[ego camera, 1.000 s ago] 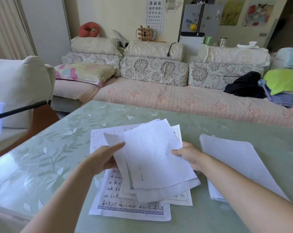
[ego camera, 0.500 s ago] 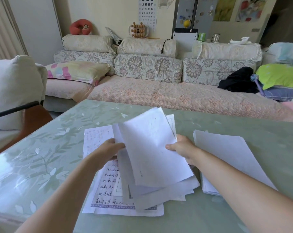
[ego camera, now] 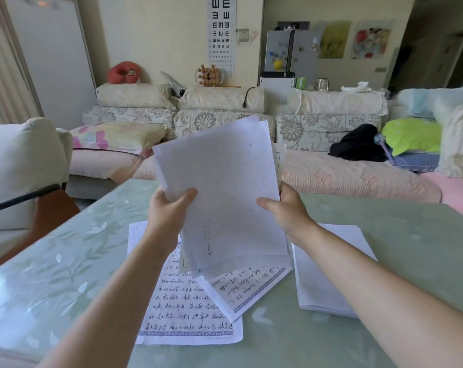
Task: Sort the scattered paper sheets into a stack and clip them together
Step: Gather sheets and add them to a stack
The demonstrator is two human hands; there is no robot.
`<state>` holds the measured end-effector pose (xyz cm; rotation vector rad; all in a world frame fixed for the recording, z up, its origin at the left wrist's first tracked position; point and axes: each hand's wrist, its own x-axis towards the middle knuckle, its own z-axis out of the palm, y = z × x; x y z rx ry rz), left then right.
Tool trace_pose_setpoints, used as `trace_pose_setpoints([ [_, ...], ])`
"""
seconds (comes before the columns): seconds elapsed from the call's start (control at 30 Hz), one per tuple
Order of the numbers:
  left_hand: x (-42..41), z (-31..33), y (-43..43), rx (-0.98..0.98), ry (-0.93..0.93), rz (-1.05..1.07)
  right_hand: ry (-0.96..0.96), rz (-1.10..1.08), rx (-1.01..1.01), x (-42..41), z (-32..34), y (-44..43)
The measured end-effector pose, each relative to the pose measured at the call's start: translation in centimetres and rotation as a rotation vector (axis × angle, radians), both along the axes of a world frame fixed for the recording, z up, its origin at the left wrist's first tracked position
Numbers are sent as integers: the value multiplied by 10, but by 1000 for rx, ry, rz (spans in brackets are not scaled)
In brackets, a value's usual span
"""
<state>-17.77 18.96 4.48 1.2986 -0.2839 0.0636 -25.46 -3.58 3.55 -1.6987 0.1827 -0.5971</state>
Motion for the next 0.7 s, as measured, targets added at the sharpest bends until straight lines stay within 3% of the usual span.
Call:
trace_pose_setpoints([
  [0.17,-21,13,-5,20,-111,-85,33,24,18,-11,3,0],
  [0.3,-29,10,-7,97,-143,10,53,-10,63,-17,-1,0],
  [0.7,-11,-9,6,113,29,34,149,-84,130,-6,-25,17],
])
